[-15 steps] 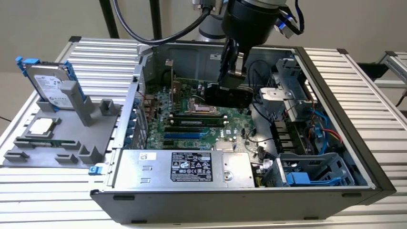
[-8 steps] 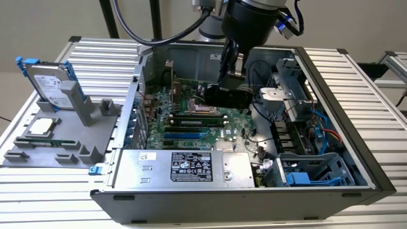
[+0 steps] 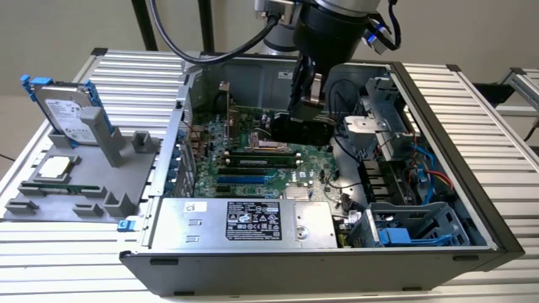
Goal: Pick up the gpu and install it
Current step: 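Insert the gpu into the slot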
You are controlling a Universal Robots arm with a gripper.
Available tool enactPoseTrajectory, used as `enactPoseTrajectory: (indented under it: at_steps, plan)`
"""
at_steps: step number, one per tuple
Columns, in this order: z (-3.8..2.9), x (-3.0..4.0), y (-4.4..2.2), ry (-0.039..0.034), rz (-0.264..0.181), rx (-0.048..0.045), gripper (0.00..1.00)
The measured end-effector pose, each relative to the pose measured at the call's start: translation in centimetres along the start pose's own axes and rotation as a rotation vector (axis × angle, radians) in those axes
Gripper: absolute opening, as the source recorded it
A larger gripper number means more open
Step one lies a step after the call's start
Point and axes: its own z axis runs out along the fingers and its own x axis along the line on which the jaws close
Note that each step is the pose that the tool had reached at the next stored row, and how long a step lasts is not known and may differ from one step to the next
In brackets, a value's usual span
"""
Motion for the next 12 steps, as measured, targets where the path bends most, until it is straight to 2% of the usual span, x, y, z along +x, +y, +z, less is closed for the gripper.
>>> enactPoseTrajectory:
  at_steps: [12]
  plan:
    - [0.04,0.0,0.0,0.0,0.0,0.0001,0.0]
